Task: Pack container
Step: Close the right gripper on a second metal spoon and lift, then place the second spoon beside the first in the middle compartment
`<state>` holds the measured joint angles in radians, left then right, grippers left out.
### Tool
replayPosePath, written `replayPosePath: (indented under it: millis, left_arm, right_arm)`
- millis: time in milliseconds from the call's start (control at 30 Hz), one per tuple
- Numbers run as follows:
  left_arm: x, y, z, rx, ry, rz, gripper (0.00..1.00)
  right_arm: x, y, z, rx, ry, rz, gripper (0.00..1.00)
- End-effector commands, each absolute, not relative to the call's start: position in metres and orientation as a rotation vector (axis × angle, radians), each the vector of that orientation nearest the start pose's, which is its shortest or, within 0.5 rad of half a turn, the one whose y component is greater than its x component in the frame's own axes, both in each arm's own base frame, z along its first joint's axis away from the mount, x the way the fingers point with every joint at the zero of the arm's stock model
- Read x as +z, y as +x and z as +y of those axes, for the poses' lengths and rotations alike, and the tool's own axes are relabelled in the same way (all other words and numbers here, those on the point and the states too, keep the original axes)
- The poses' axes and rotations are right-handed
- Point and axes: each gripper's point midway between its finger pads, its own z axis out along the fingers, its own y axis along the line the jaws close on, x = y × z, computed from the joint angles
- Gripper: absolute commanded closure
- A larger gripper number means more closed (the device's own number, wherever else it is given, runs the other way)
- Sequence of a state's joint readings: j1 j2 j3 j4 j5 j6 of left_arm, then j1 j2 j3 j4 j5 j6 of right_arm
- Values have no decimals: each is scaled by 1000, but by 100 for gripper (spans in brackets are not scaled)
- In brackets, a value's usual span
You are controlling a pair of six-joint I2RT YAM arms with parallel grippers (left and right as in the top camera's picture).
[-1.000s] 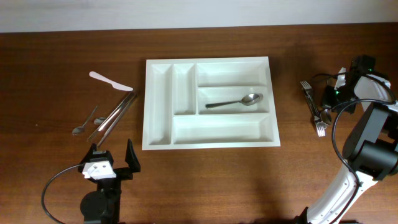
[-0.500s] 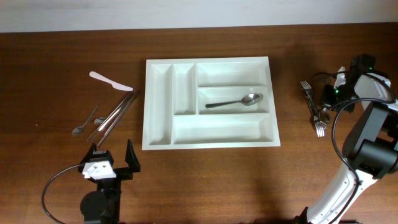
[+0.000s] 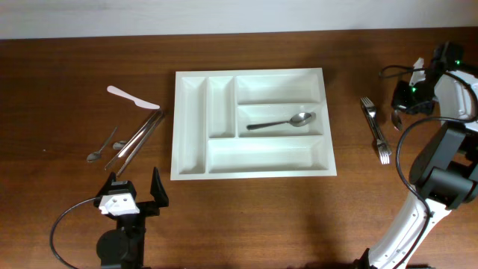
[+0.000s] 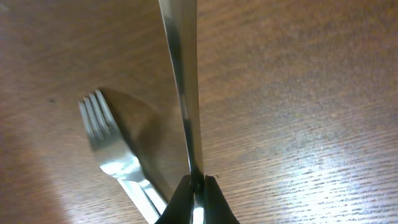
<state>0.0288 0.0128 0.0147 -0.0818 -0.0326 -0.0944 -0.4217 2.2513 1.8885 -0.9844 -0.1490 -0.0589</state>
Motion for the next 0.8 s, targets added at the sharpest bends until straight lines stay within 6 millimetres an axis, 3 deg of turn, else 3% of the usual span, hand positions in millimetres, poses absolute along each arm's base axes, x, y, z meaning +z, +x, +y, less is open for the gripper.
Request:
replayPosePath:
  millis: [0, 133, 400, 767]
  left_arm:
    - [156, 246, 12, -33, -126, 1646, 1]
    - [156, 246, 12, -33, -126, 1646, 1]
    - [156, 246, 12, -33, -126, 1646, 1]
    - [156, 246, 12, -33, -126, 1646, 1]
  right_arm:
    - [66, 472, -169, 186, 440, 2800, 96]
    - [66, 471, -167, 205, 439, 2803, 96]
    - [71, 481, -136, 354, 340, 2777, 96]
    - [96, 503, -63, 394, 84, 2777, 96]
